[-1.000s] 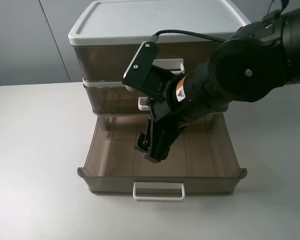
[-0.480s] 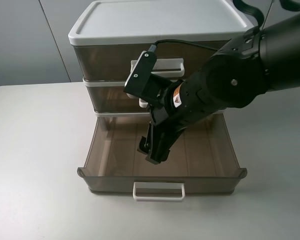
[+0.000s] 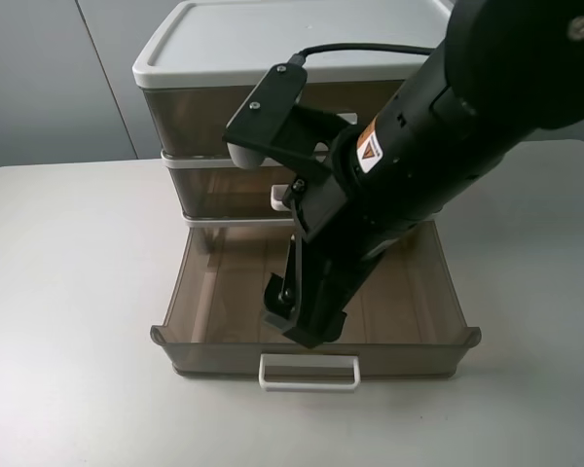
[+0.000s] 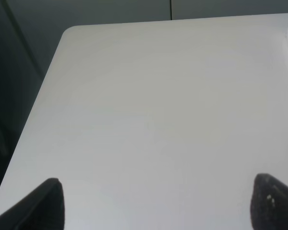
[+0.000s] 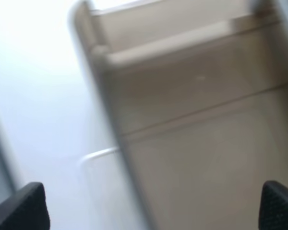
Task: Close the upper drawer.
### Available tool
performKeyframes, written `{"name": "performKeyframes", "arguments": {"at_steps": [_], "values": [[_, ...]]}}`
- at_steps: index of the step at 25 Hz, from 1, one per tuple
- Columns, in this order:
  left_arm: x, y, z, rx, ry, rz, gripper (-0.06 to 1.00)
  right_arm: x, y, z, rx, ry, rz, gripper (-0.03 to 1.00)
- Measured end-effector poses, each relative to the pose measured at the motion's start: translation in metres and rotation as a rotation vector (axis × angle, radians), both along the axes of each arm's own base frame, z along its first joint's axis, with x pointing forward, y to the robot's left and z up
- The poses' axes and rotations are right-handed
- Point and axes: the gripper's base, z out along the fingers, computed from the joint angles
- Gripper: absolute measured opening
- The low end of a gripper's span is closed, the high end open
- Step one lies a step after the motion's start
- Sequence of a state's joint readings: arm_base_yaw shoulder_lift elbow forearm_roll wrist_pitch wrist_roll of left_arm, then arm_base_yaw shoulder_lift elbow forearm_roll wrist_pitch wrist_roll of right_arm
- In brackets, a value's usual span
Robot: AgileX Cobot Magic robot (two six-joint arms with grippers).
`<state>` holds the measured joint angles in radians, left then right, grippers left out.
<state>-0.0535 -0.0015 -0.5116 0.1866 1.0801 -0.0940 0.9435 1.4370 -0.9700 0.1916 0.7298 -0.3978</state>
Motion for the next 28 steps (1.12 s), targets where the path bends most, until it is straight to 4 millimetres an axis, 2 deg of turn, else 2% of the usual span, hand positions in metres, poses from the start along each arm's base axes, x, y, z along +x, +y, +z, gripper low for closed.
{"name": "performKeyframes", "arguments": {"at_steps": [3, 5, 8, 12, 15, 17, 21, 25, 28], "values": [[0.0, 0.0, 0.0, 0.0, 0.0, 0.0, 0.74, -0.014, -0.011, 0.02, 0.049, 0.057, -0.018, 0.66], [0.0, 0.0, 0.0, 0.0, 0.0, 0.0, 0.74, -0.01, -0.028, 0.032, 0.063, 0.066, -0.123, 0.66], [0.0, 0.0, 0.0, 0.0, 0.0, 0.0, 0.74, 0.008, -0.072, 0.049, 0.056, 0.065, -0.341, 0.66], [0.0, 0.0, 0.0, 0.0, 0.0, 0.0, 0.74, 0.023, -0.148, 0.069, 0.024, 0.015, -0.66, 0.66], [0.0, 0.0, 0.0, 0.0, 0.0, 0.0, 0.74, 0.023, -0.199, 0.08, 0.009, -0.046, -0.934, 0.66], [0.0, 0.0, 0.0, 0.0, 0.0, 0.0, 0.74, 0.015, -0.221, 0.087, 0.019, -0.067, -1.084, 0.66], [0.0, 0.0, 0.0, 0.0, 0.0, 0.0, 0.74, -0.016, -0.238, 0.1, 0.003, -0.116, -1.185, 0.66], [0.0, 0.0, 0.0, 0.0, 0.0, 0.0, 0.74, -0.053, -0.242, 0.117, 0.043, -0.234, -1.206, 0.66], [0.0, 0.0, 0.0, 0.0, 0.0, 0.0, 0.74, -0.077, -0.243, 0.121, 0.075, -0.305, -1.209, 0.66]]}}
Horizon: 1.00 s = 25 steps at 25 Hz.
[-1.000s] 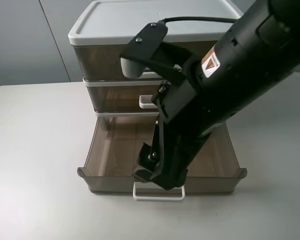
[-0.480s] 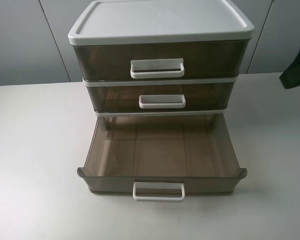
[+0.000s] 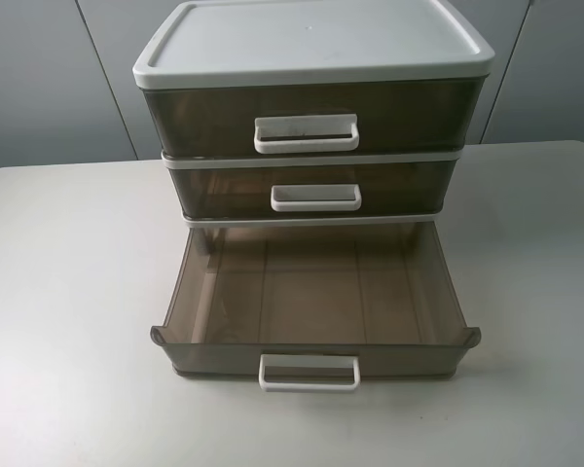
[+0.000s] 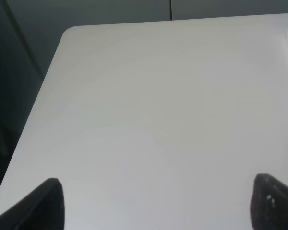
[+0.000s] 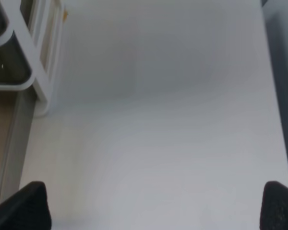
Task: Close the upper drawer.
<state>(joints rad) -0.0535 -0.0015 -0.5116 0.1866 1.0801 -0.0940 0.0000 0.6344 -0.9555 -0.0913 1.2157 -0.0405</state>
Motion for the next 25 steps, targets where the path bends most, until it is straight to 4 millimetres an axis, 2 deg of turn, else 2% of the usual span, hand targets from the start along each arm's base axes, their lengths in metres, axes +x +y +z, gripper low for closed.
{"name": "performKeyframes", "arguments": {"at_steps": [3, 8, 12, 14, 25], "values": [[0.0, 0.0, 0.0, 0.0, 0.0, 0.0, 0.74, -0.018, 0.001, -0.01, 0.009, -0.029, 0.007, 0.66], [0.0, 0.0, 0.0, 0.0, 0.0, 0.0, 0.74, -0.052, 0.003, -0.052, 0.031, -0.114, 0.026, 0.66], [0.0, 0.0, 0.0, 0.0, 0.0, 0.0, 0.74, -0.071, 0.006, -0.087, 0.065, -0.216, 0.036, 0.66], [0.0, 0.0, 0.0, 0.0, 0.0, 0.0, 0.74, -0.082, 0.008, -0.098, 0.087, -0.265, 0.027, 0.66], [0.0, 0.0, 0.0, 0.0, 0.0, 0.0, 0.74, -0.087, 0.011, -0.098, 0.08, -0.313, -0.007, 0.66]]}}
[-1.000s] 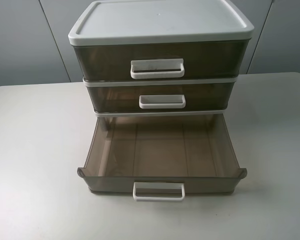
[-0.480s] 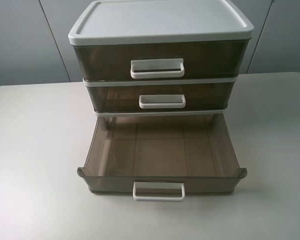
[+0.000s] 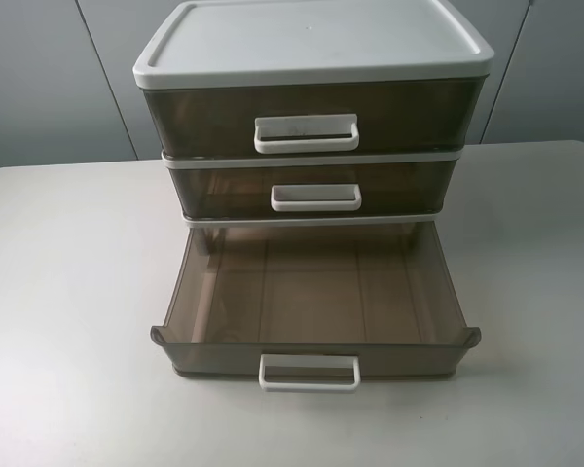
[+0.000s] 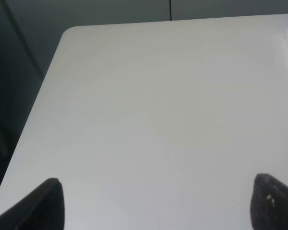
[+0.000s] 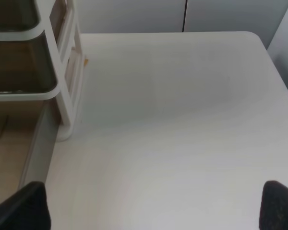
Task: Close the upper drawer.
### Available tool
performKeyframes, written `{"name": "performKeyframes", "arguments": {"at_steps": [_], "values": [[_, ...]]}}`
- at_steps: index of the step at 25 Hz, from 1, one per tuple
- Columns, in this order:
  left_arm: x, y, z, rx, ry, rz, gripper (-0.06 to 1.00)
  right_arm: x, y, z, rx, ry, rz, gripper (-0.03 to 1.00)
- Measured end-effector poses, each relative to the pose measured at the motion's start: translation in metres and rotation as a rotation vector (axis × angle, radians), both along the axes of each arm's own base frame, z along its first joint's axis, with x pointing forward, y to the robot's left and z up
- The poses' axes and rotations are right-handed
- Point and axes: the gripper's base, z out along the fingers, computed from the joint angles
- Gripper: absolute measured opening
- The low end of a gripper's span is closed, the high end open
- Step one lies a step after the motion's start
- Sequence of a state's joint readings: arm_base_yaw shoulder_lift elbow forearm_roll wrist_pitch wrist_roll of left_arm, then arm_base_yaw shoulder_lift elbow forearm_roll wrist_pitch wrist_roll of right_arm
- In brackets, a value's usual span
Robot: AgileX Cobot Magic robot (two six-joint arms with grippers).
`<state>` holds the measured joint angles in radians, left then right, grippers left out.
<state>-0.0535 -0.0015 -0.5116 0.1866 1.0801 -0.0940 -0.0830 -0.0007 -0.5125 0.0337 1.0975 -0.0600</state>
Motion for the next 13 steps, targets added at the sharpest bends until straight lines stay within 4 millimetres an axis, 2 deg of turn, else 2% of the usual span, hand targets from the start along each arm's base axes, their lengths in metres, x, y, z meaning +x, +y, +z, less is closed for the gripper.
{"name": "performKeyframes", "arguments": {"at_steps": [13], "values": [[0.0, 0.0, 0.0, 0.0, 0.0, 0.0, 0.74, 0.0, 0.0002, 0.0, 0.002, 0.0, 0.002, 0.66]]}}
